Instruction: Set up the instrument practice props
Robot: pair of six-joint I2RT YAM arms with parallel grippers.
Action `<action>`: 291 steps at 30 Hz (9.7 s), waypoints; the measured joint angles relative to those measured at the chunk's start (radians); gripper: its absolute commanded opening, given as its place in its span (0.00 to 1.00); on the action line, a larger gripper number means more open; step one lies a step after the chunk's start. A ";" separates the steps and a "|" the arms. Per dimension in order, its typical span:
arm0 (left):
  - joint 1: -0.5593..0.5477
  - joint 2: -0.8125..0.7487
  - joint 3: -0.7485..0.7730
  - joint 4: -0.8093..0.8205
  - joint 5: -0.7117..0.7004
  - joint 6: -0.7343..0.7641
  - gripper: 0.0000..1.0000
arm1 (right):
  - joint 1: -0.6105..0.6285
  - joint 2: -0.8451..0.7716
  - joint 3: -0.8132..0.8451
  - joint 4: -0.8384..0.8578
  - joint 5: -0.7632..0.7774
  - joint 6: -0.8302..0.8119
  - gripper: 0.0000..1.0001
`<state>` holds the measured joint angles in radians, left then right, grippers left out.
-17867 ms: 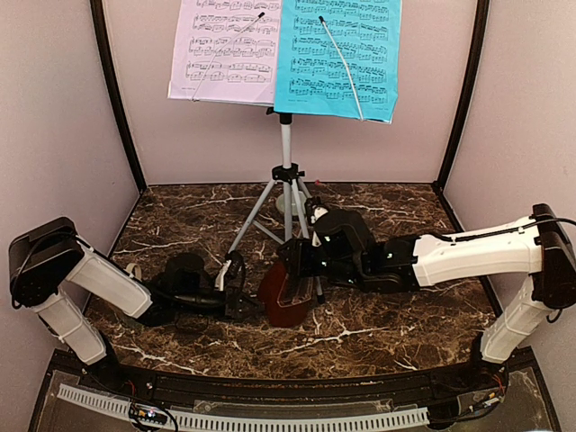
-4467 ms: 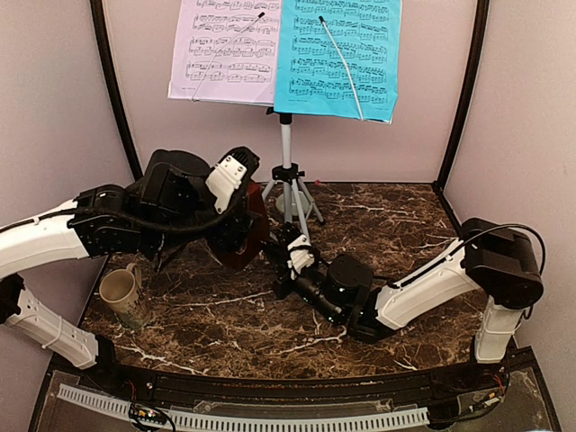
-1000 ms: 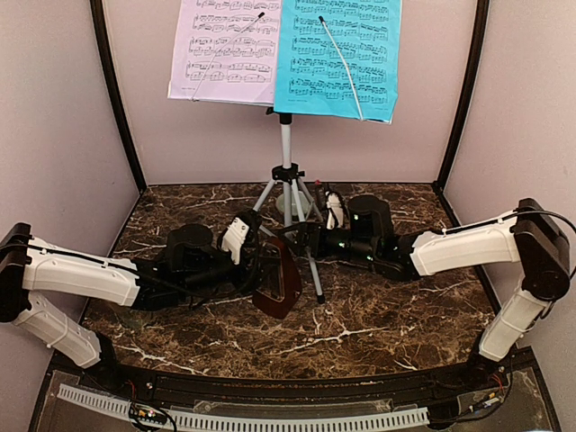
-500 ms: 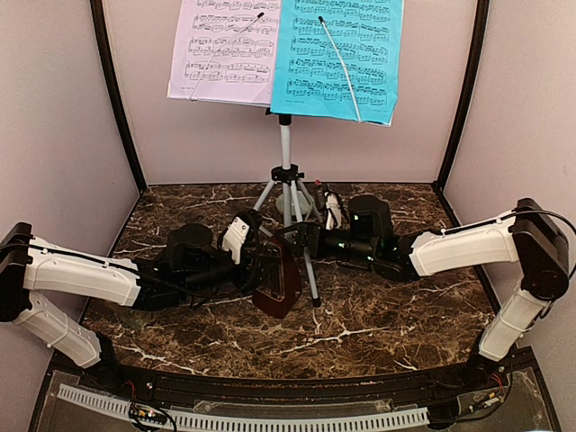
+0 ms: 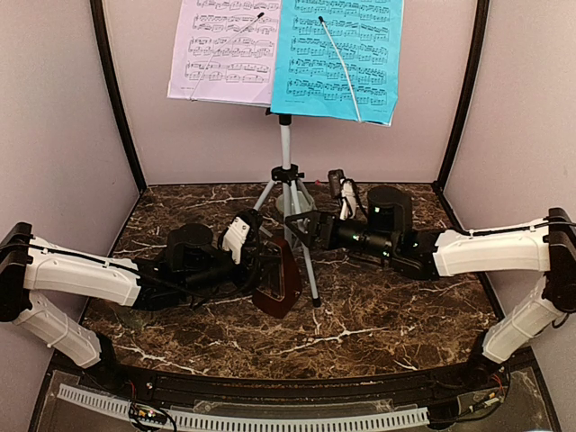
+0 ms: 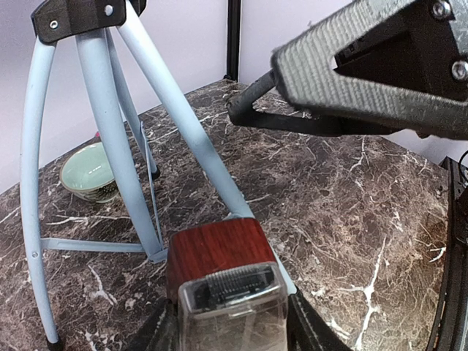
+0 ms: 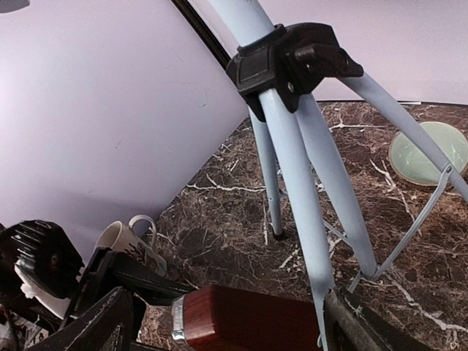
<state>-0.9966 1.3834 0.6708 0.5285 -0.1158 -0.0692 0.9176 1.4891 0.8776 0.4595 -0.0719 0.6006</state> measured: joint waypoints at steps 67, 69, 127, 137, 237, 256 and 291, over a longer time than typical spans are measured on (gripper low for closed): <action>0.000 -0.039 -0.015 -0.002 -0.032 0.015 0.60 | 0.037 0.189 0.051 0.128 -0.072 0.070 0.33; 0.000 -0.039 -0.015 -0.002 -0.035 0.012 0.59 | 0.042 0.189 0.051 0.129 -0.058 0.063 0.33; -0.066 0.013 0.055 -0.045 -0.175 -0.043 0.26 | 0.084 0.200 0.001 0.237 0.076 -0.001 0.27; -0.059 -0.028 0.013 -0.025 -0.146 -0.016 0.21 | 0.089 0.230 -0.013 0.328 0.058 -0.002 0.26; -0.062 -0.221 -0.209 0.099 -0.039 0.162 0.16 | 0.094 0.254 -0.006 0.307 -0.180 0.118 0.40; -0.066 -0.389 -0.248 -0.003 -0.026 0.193 0.14 | 0.072 0.257 0.015 0.294 -0.166 0.029 0.43; 0.367 0.043 0.117 -0.793 0.122 -0.212 0.18 | 0.089 0.229 0.142 0.018 -0.140 -0.123 0.65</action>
<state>-0.6300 1.4261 0.7879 -0.2649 0.0063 -0.2817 1.0061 1.7180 1.0195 0.4778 -0.2123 0.4778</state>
